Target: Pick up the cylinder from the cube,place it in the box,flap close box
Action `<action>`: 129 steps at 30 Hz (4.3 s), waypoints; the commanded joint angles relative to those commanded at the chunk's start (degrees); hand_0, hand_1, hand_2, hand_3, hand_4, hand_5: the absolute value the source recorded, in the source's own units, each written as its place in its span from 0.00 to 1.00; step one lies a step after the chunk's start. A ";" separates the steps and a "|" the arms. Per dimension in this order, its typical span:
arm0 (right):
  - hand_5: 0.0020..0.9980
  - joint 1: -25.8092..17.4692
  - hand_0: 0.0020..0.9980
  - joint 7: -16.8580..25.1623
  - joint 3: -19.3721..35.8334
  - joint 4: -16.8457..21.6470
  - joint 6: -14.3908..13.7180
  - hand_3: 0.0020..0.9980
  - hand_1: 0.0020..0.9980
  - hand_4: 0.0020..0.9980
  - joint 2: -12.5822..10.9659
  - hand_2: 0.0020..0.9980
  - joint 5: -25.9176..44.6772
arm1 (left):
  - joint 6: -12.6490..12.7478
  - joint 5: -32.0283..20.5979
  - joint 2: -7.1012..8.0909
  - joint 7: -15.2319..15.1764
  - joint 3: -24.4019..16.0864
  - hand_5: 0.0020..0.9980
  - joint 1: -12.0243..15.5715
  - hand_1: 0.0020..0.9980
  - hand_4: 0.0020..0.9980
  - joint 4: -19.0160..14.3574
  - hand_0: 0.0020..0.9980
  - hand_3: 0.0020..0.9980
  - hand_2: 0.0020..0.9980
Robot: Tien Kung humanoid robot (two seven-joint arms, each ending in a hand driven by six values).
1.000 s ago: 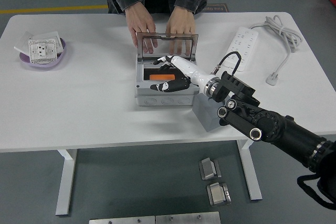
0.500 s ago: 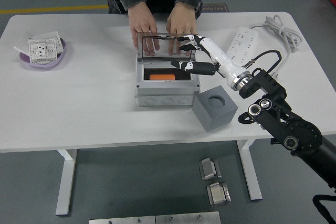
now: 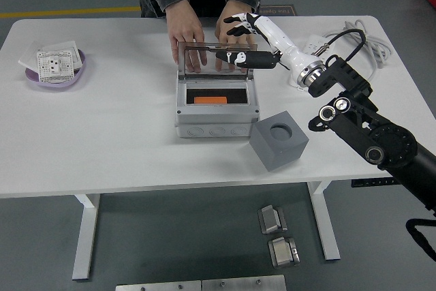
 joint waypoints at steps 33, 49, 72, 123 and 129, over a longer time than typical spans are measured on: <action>0.46 16.39 0.85 6.18 -26.83 -28.86 -1.88 0.79 0.73 0.94 9.32 0.70 16.46 | 0.10 0.47 0.98 -0.01 1.12 0.25 -1.77 0.76 0.76 -0.21 0.75 0.91 0.78; 0.48 12.67 0.84 5.76 -23.72 -22.47 -2.12 0.78 0.73 0.94 7.56 0.69 9.53 | 0.14 0.80 0.74 -0.08 0.43 0.25 -1.32 0.76 0.76 -0.20 0.75 0.91 0.78; 0.48 2.64 0.84 2.71 -17.54 -6.16 -1.10 0.79 0.73 0.94 0.92 0.70 -1.10 | 0.10 1.82 0.29 -0.12 -1.47 0.25 -0.57 0.76 0.76 -0.27 0.75 0.91 0.78; 0.48 -24.88 0.82 1.49 16.32 15.53 1.69 0.79 0.72 0.94 -6.59 0.70 4.51 | 0.05 1.56 -0.08 -0.07 -1.75 0.25 -0.01 0.76 0.75 -0.17 0.75 0.91 0.78; 0.49 -30.82 0.81 1.13 22.42 16.77 5.00 0.76 0.71 0.93 -6.48 0.69 18.43 | 0.06 1.90 0.13 -0.04 -1.84 0.25 -0.14 0.76 0.75 -0.16 0.75 0.91 0.78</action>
